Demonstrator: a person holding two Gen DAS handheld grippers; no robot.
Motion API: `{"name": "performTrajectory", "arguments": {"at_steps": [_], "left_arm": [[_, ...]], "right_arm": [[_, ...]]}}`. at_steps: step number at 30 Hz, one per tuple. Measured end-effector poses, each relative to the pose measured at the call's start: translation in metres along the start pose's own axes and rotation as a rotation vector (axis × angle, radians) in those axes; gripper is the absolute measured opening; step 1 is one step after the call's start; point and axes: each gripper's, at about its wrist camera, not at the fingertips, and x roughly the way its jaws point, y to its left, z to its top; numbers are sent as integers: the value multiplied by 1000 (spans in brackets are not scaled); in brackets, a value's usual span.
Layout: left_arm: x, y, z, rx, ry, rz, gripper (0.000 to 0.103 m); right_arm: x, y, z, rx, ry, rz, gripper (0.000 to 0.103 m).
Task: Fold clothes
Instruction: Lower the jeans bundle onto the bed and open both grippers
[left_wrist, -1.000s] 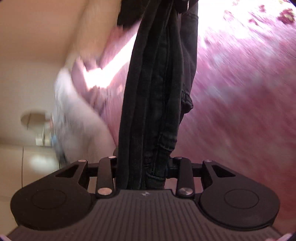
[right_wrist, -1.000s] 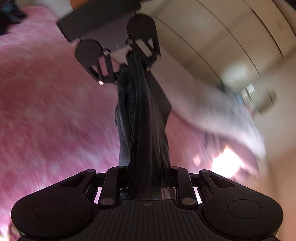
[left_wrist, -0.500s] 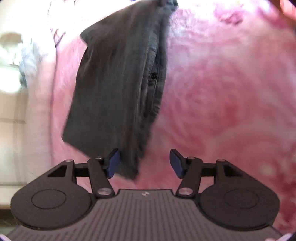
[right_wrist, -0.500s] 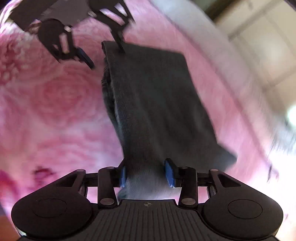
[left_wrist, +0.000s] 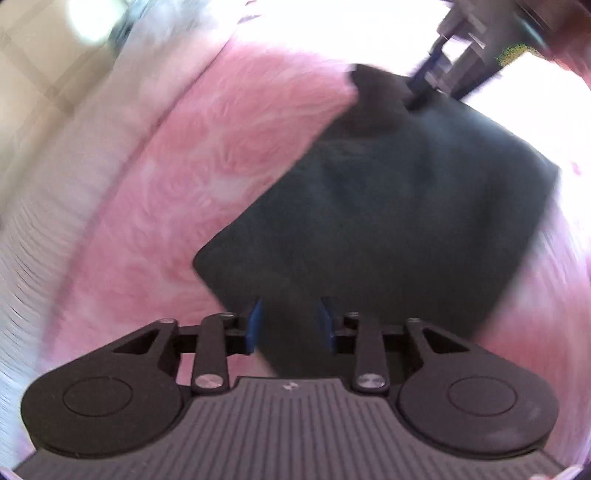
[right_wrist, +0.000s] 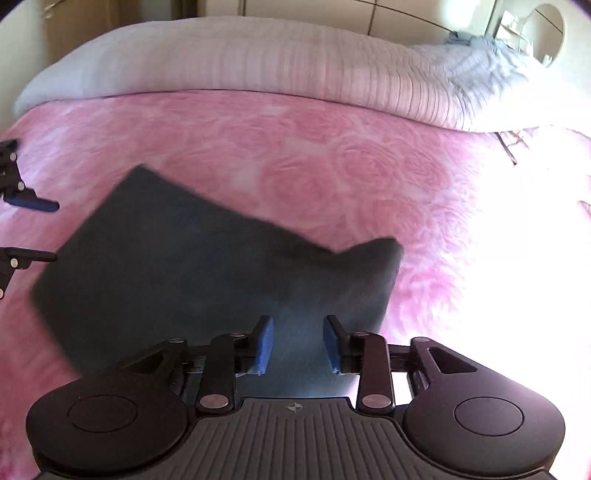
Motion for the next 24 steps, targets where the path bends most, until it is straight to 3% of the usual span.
{"name": "performTrajectory", "arguments": {"at_steps": [4,8,14,18,24], "left_arm": [[58,23,16,-116,37,-37,27],[60,35,19,-159,53,-62,28],[66,60,16,-307,108,-96,27],[54,57,21,-276,133,-70,26],[7,43,-4,-295,135,-39,26]], "right_arm": [[57,-18,19,-72,38,45,26],[79,-50,33,-17,38,113,25],[63,-84,12,92,40,92,20],[33,-95,-1,160,63,50,21],[-44,-41,-31,124,24,227,21]]}}
